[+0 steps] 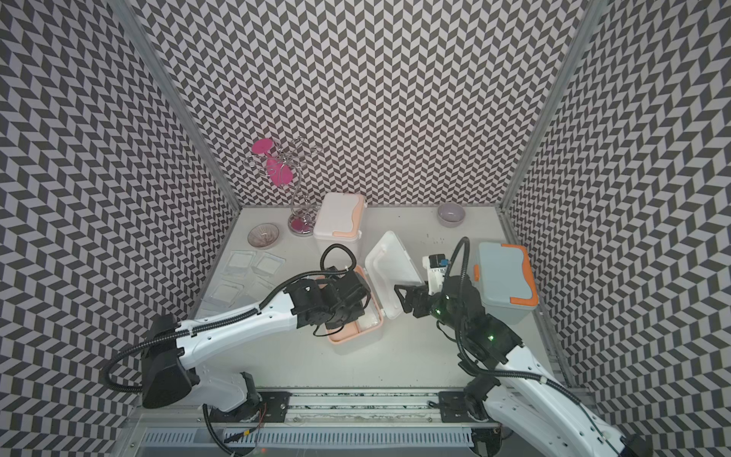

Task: Open first aid kits and take out gauze
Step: Pick up the gauze from the first aid kit, then place the gauze at the center of the board.

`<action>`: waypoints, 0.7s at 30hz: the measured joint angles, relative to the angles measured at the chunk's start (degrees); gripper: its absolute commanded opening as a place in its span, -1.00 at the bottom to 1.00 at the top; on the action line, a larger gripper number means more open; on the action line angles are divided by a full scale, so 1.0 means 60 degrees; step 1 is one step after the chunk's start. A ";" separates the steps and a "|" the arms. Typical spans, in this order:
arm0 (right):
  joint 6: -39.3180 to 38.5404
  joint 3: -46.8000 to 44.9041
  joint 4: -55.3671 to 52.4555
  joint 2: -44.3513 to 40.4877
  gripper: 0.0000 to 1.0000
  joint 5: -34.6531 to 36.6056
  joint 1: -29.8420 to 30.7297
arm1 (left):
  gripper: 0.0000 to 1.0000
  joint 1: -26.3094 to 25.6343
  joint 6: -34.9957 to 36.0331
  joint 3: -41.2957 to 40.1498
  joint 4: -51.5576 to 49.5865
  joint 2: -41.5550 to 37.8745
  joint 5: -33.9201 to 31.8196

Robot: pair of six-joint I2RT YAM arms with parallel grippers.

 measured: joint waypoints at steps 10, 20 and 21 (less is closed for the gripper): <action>0.0026 0.0000 0.0000 -0.0051 0.50 0.0007 0.0000 | -1.00 -0.0004 -0.0055 0.0025 -0.0186 -0.0474 -0.0138; 0.0066 0.0000 -0.0015 -0.0058 0.50 0.0036 0.0000 | -1.00 0.0390 -0.0765 0.0018 -0.1075 -0.3034 -0.1315; 0.0069 0.0000 -0.0015 -0.0058 0.50 0.0036 0.0000 | -1.00 0.0645 -0.0783 -0.0025 -0.1166 -0.3300 -0.1370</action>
